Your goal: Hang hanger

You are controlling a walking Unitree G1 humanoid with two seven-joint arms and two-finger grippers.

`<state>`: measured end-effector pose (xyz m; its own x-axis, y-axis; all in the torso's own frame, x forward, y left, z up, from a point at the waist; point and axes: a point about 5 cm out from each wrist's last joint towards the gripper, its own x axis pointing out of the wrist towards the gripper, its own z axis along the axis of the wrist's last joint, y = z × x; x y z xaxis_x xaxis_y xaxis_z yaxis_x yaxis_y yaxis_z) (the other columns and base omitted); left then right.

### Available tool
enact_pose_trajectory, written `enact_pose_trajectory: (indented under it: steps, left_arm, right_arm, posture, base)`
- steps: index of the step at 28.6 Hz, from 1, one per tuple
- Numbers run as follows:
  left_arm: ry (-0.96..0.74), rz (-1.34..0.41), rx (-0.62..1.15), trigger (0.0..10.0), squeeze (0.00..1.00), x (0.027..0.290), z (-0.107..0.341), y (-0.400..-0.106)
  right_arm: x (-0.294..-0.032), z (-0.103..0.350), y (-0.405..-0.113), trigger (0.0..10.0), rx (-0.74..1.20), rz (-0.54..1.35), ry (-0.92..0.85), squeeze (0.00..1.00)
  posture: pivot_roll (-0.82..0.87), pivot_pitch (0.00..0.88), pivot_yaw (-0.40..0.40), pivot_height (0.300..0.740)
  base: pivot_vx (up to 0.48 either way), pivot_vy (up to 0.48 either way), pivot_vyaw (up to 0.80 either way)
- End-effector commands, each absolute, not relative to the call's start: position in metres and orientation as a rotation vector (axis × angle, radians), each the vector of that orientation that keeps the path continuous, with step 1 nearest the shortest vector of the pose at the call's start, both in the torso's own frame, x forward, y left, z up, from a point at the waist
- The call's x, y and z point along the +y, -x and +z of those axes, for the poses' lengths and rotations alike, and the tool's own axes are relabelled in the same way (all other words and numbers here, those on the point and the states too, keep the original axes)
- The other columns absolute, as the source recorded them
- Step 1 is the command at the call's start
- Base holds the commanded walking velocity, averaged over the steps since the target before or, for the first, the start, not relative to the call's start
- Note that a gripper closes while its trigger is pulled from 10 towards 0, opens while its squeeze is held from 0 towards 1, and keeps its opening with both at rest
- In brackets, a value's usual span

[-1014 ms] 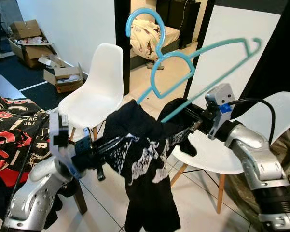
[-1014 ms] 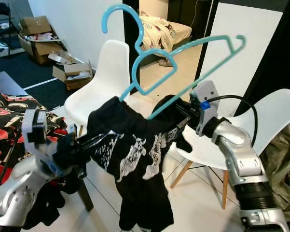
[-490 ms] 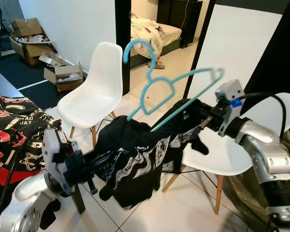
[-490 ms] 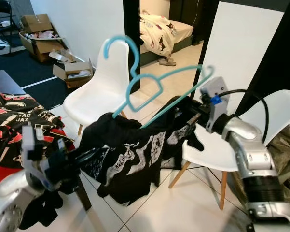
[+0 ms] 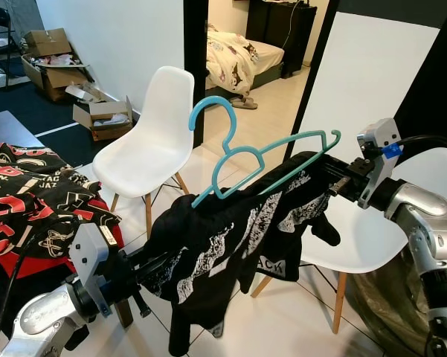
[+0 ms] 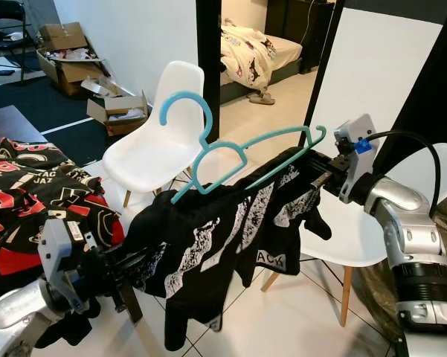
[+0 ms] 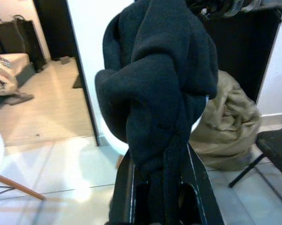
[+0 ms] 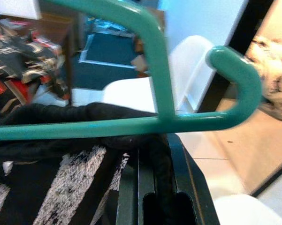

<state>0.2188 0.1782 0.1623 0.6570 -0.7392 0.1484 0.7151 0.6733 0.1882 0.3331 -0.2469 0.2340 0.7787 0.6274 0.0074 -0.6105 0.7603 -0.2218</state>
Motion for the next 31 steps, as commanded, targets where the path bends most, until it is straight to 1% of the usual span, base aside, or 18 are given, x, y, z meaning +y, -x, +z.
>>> enact_pose_trajectory:
  steps: [1, 4, 6, 7, 8, 9, 11, 12, 13, 15, 17, 19, 20, 22, 26, 31]
  left_arm:
    - [-0.193, -0.804, -0.236, 10.0, 0.00, 0.181, 0.169, -0.219]
    - [-0.235, -0.803, -0.242, 10.0, 0.00, 0.181, 0.172, -0.219]
    - [-0.338, -0.833, -0.233, 10.0, 0.00, 0.182, 0.175, -0.217]
    - [-0.373, -0.845, -0.228, 10.0, 0.00, 0.183, 0.175, -0.217]
    - [-0.373, -0.845, -0.228, 10.0, 0.00, 0.183, 0.175, -0.217]
    - [-0.423, -0.851, -0.217, 10.0, 0.00, 0.188, 0.176, -0.216]
    - [-0.423, -0.851, -0.217, 10.0, 0.00, 0.188, 0.176, -0.216]
    - [-0.480, -0.844, -0.209, 10.0, 0.00, 0.195, 0.179, -0.217]
    - [-0.480, -0.844, -0.209, 10.0, 0.00, 0.195, 0.179, -0.217]
    - [-0.600, -0.815, -0.203, 10.0, 0.00, 0.209, 0.186, -0.221]
    - [-0.600, -0.815, -0.203, 10.0, 0.00, 0.209, 0.186, -0.221]
    - [-0.689, -0.794, -0.204, 10.0, 0.00, 0.217, 0.191, -0.223]
    - [-0.689, -0.794, -0.204, 10.0, 0.00, 0.217, 0.191, -0.223]
    - [-0.750, -0.788, -0.199, 10.0, 0.00, 0.220, 0.192, -0.223]
    - [-0.776, -0.787, -0.195, 10.0, 0.00, 0.222, 0.192, -0.223]
    - [-0.797, -0.802, -0.187, 10.0, 0.00, 0.221, 0.191, -0.224]
  right_arm:
    - [-0.252, 0.242, -0.329, 0.0, -0.095, 0.724, 0.203, 0.00]
    - [-0.256, 0.242, -0.326, 0.0, -0.081, 0.757, 0.196, 0.00]
    - [-0.268, 0.246, -0.324, 0.0, -0.069, 0.775, 0.161, 0.00]
    - [-0.272, 0.247, -0.324, 0.0, -0.066, 0.776, 0.153, 0.00]
    - [-0.272, 0.247, -0.324, 0.0, -0.066, 0.776, 0.153, 0.00]
    - [-0.276, 0.246, -0.323, 0.0, -0.045, 0.782, 0.169, 0.00]
    - [-0.276, 0.246, -0.323, 0.0, -0.045, 0.782, 0.169, 0.00]
    - [-0.280, 0.246, -0.322, 0.0, -0.027, 0.791, 0.183, 0.00]
    - [-0.280, 0.246, -0.322, 0.0, -0.027, 0.791, 0.183, 0.00]
    - [-0.288, 0.249, -0.320, 0.0, -0.007, 0.792, 0.197, 0.00]
    - [-0.288, 0.249, -0.320, 0.0, -0.007, 0.792, 0.197, 0.00]
    - [-0.296, 0.254, -0.320, 0.0, -0.012, 0.776, 0.193, 0.00]
    - [-0.296, 0.254, -0.320, 0.0, -0.012, 0.776, 0.193, 0.00]
    - [-0.304, 0.260, -0.318, 0.0, -0.025, 0.759, 0.185, 0.00]
    - [-0.307, 0.265, -0.316, 0.0, -0.032, 0.775, 0.188, 0.00]
    - [-0.305, 0.269, -0.314, 0.0, -0.043, 0.812, 0.206, 0.00]
  posture:
    - [0.08, 0.000, -0.085, 0.740]
    - [0.09, 0.000, -0.090, 0.740]
    - [0.09, 0.000, -0.091, 0.740]
    - [0.09, 0.000, -0.091, 0.740]
    - [0.09, 0.000, -0.091, 0.740]
    - [0.09, 0.000, -0.092, 0.740]
    - [0.09, 0.000, -0.092, 0.740]
    - [0.09, 0.000, -0.093, 0.740]
    - [0.09, 0.000, -0.093, 0.740]
    - [0.09, 0.000, -0.092, 0.740]
    - [0.09, 0.000, -0.092, 0.740]
    - [0.10, 0.000, -0.093, 0.740]
    - [0.10, 0.000, -0.093, 0.740]
    - [0.09, 0.000, -0.092, 0.740]
    - [0.09, 0.000, -0.091, 0.740]
    - [0.09, 0.000, -0.089, 0.740]
  base:
    - [0.000, 0.000, 0.00]
    - [0.000, 0.000, 0.00]
    - [0.000, 0.000, 0.00]
    - [0.000, 0.000, 0.00]
    - [0.000, 0.000, 0.00]
    - [0.000, 0.000, 0.00]
    - [0.000, 0.000, 0.00]
    - [0.000, 0.000, 0.00]
    - [0.000, 0.000, 0.00]
    - [0.000, 0.000, 0.00]
    - [0.000, 0.000, 0.00]
    - [0.000, 0.000, 0.00]
    - [0.000, 0.000, 0.00]
    - [0.000, 0.000, 0.00]
    - [0.000, 0.000, 0.00]
    - [0.000, 0.000, 0.00]
